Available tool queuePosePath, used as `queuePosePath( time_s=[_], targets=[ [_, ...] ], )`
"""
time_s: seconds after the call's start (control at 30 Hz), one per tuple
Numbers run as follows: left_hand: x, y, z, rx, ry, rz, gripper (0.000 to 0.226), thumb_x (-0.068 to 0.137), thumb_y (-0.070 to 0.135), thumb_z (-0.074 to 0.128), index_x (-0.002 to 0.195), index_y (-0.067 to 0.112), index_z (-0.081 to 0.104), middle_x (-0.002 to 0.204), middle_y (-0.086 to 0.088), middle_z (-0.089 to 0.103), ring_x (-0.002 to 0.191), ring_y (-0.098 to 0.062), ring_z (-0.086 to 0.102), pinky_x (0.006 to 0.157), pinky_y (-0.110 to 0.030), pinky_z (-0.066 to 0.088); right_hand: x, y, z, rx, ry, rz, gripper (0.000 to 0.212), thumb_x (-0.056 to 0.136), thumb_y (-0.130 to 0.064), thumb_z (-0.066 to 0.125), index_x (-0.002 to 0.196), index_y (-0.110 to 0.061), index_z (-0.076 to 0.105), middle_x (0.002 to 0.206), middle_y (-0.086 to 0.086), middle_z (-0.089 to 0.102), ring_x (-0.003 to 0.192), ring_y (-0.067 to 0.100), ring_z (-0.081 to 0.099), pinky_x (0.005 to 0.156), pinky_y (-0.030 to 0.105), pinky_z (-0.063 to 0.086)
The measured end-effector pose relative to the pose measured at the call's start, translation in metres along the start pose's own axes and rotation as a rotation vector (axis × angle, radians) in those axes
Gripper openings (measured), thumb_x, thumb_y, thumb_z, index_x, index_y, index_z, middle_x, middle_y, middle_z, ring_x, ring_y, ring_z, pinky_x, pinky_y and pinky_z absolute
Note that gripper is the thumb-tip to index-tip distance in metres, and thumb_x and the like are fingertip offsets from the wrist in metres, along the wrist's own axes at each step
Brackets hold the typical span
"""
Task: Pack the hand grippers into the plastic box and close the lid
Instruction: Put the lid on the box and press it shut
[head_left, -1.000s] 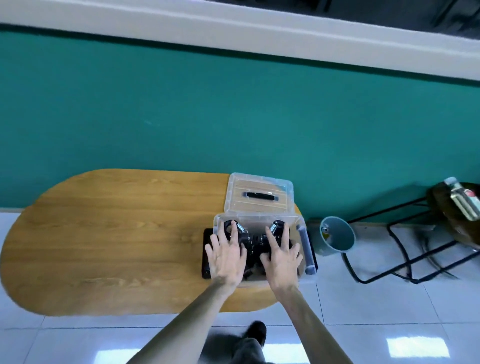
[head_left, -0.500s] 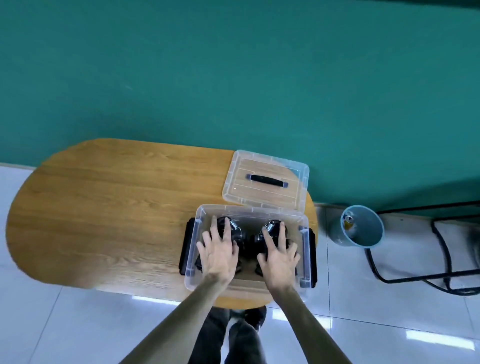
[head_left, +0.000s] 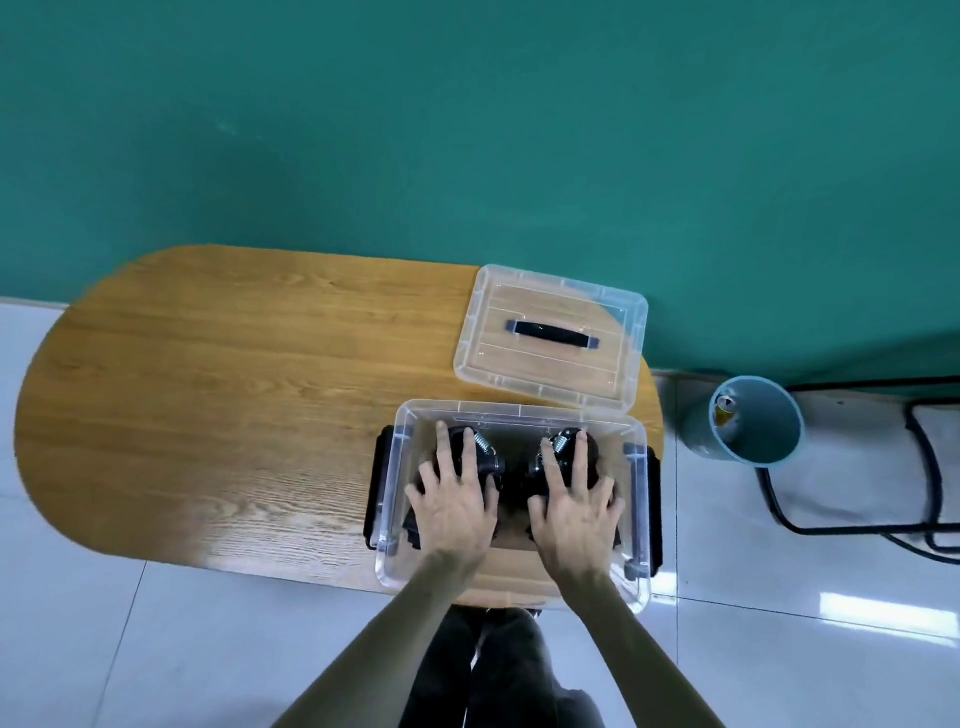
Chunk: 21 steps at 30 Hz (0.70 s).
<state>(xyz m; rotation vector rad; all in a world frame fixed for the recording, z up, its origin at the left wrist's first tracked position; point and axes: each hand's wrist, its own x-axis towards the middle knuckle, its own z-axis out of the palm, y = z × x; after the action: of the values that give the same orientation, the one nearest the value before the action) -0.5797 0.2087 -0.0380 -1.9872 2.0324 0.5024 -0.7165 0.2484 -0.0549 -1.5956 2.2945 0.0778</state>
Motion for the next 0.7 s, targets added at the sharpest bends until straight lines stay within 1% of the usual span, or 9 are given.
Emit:
queuePosePath(
  time_s=[0.07, 0.13, 0.2, 0.27, 0.33, 0.43, 0.53, 0.6, 0.7],
  targets=[
    [0.001, 0.001, -0.006, 0.026, 0.036, 0.033, 0.069, 0.103, 0.055, 0.024, 0.161, 0.028, -0.001, 0.169, -0.009, -0.010, 0.132, -0.030, 0.034, 0.101, -0.046, 0.035, 0.000, -0.004, -0.007, 0.026, 0.015, 0.008, 0.076, 0.083, -0.040, 0.056, 0.153, -0.034, 0.030, 0.165, 0.011, 0.017, 0.130, 0.043, 0.038, 0.100, 0.060, 0.037],
    [0.005, 0.002, -0.015, 0.048, 0.069, 0.084, 0.066, 0.103, 0.055, 0.023, 0.161, 0.029, 0.003, 0.165, -0.011, 0.017, 0.135, -0.031, 0.035, 0.104, -0.047, 0.034, 0.002, -0.007, -0.017, 0.062, 0.071, -0.006, 0.069, 0.084, -0.038, 0.052, 0.151, -0.032, 0.035, 0.161, 0.010, 0.027, 0.130, 0.041, 0.039, 0.102, 0.058, 0.035],
    [0.014, 0.004, -0.028, 0.067, 0.120, 0.148, 0.064, 0.102, 0.053, 0.023, 0.160, 0.029, 0.012, 0.150, -0.009, 0.041, 0.128, -0.029, 0.042, 0.102, -0.046, 0.036, 0.007, -0.009, -0.030, 0.081, 0.139, -0.039, 0.059, 0.088, -0.037, 0.048, 0.145, -0.027, 0.043, 0.154, 0.009, 0.039, 0.127, 0.039, 0.044, 0.099, 0.055, 0.038],
    [0.031, 0.007, -0.041, 0.057, 0.179, 0.222, 0.062, 0.101, 0.052, 0.024, 0.158, 0.028, 0.022, 0.141, -0.009, 0.050, 0.117, -0.029, 0.048, 0.094, -0.046, 0.040, 0.021, -0.009, -0.042, 0.089, 0.186, -0.053, 0.050, 0.092, -0.037, 0.045, 0.140, -0.025, 0.049, 0.147, 0.010, 0.046, 0.120, 0.038, 0.049, 0.094, 0.053, 0.041],
    [0.051, 0.012, -0.056, 0.075, 0.218, 0.295, 0.061, 0.102, 0.051, 0.021, 0.158, 0.028, 0.022, 0.135, -0.011, 0.051, 0.108, -0.029, 0.049, 0.087, -0.046, 0.041, 0.040, -0.009, -0.055, 0.076, 0.209, -0.051, 0.046, 0.095, -0.038, 0.042, 0.139, -0.024, 0.049, 0.145, 0.012, 0.048, 0.113, 0.038, 0.051, 0.089, 0.051, 0.043],
    [0.091, 0.023, -0.075, 0.102, 0.203, 0.363, 0.061, 0.104, 0.053, 0.013, 0.160, 0.030, 0.002, 0.135, -0.014, 0.044, 0.105, -0.027, 0.048, 0.087, -0.043, 0.042, 0.074, -0.005, -0.071, 0.054, 0.207, -0.028, 0.047, 0.098, -0.041, 0.037, 0.141, -0.024, 0.043, 0.145, 0.015, 0.045, 0.110, 0.039, 0.050, 0.085, 0.052, 0.046],
    [0.129, 0.037, -0.084, 0.115, 0.206, 0.379, 0.061, 0.105, 0.054, 0.011, 0.159, 0.031, -0.006, 0.147, -0.015, 0.035, 0.109, -0.026, 0.049, 0.090, -0.042, 0.043, 0.109, 0.000, -0.077, 0.038, 0.157, -0.005, 0.051, 0.100, -0.045, 0.034, 0.148, -0.028, 0.032, 0.153, 0.016, 0.035, 0.124, 0.041, 0.043, 0.093, 0.059, 0.047],
    [0.154, 0.046, -0.082, 0.110, 0.183, 0.384, 0.061, 0.104, 0.055, 0.008, 0.159, 0.033, -0.008, 0.153, -0.015, 0.028, 0.114, -0.026, 0.047, 0.093, -0.042, 0.043, 0.134, 0.005, -0.073, 0.021, 0.107, 0.006, 0.054, 0.101, -0.047, 0.030, 0.152, -0.031, 0.024, 0.158, 0.015, 0.027, 0.133, 0.041, 0.038, 0.099, 0.059, 0.044],
    [0.185, 0.057, -0.075, 0.091, 0.170, 0.404, 0.063, 0.102, 0.057, 0.009, 0.159, 0.036, -0.010, 0.160, -0.013, 0.016, 0.122, -0.028, 0.045, 0.098, -0.047, 0.044, 0.169, 0.013, -0.068, 0.013, 0.104, 0.030, 0.052, 0.101, -0.047, 0.029, 0.150, -0.030, 0.027, 0.158, 0.015, 0.026, 0.132, 0.040, 0.040, 0.099, 0.055, 0.045]
  ],
)
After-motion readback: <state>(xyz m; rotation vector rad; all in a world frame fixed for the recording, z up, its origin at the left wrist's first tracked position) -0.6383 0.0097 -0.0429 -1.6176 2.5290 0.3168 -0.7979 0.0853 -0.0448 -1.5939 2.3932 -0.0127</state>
